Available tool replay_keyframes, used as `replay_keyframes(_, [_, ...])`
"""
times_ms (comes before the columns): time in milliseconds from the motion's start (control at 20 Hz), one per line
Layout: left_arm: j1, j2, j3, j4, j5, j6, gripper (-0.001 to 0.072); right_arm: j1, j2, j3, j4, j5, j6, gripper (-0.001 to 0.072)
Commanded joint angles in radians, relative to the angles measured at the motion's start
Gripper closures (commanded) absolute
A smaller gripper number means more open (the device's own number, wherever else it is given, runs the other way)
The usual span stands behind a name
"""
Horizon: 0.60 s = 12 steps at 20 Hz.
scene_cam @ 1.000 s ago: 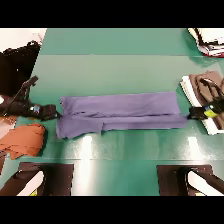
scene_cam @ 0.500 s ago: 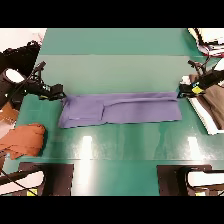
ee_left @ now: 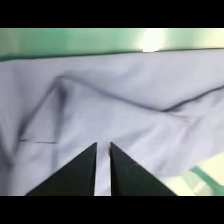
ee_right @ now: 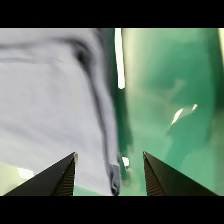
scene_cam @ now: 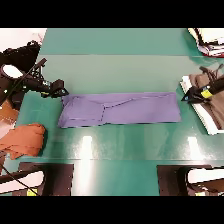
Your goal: Fold the shirts.
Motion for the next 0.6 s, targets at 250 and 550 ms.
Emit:
replay_keyframes(250, [-0.267, -0.018, 0.003, -0.104, 0.250, 0.027, 0.0684, -0.081, -0.099, -0.160, 0.311, -0.052, -0.112, 0.0236])
replay_keyframes(550, [-0.466, -0.169, 0.096, -0.106, 0.272, 0.026, 0.0685, 0.040, -0.092, -0.160, 0.334, -0.052, -0.176, 0.0664])
